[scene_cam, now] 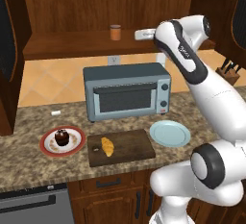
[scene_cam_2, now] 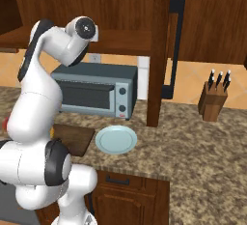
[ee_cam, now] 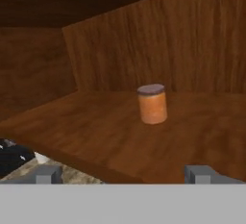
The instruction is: From the different types of pastries on the counter, select a croissant and place it on the cutting board. Then retrieve a jar of jam from the cabinet and place it alongside the croissant on the cutting board.
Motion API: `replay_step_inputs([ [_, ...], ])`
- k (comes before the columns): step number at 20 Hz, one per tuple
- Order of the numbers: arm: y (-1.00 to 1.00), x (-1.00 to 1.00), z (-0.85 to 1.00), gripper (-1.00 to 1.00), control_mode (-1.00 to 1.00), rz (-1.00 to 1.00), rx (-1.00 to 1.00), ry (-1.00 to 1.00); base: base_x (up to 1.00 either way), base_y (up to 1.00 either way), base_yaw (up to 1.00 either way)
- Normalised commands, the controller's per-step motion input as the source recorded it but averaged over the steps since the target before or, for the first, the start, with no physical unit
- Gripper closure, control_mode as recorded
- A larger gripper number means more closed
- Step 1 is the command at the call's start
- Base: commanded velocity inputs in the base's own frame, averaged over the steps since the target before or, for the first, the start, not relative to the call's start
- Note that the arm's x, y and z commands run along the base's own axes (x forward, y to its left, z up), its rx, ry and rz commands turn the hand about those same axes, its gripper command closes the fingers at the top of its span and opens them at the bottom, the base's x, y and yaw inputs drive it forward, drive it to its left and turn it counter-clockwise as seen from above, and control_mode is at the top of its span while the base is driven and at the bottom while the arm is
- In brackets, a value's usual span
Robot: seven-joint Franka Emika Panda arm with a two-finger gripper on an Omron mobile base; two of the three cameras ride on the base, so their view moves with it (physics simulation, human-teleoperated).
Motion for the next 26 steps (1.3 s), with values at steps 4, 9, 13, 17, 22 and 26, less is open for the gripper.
replay_step_inputs([
  [4, 0.11, 0.63, 0.00, -1.00, -1.00, 0.00, -0.02, 0.00, 0.00, 0.00, 0.00],
  [9, 0.20, 0.54, 0.01, -1.00, -1.00, 0.00, -0.01, 0.00, 0.00, 0.00, 0.00],
  [13, 0.18, 0.75, 0.00, -1.00, -1.00, 0.00, 0.00, 0.00, 0.00, 0.00, 0.00],
  [17, 0.15, 0.73, 0.00, -1.00, -1.00, 0.00, 0.00, 0.00, 0.00, 0.00, 0.00],
  [22, 0.17, 0.57, 0.00, -1.00, -1.00, 0.00, 0.00, 0.00, 0.00, 0.00, 0.00],
  [26, 0.32, 0.36, 0.00, -1.00, -1.00, 0.00, -0.01, 0.00, 0.00, 0.00, 0.00],
])
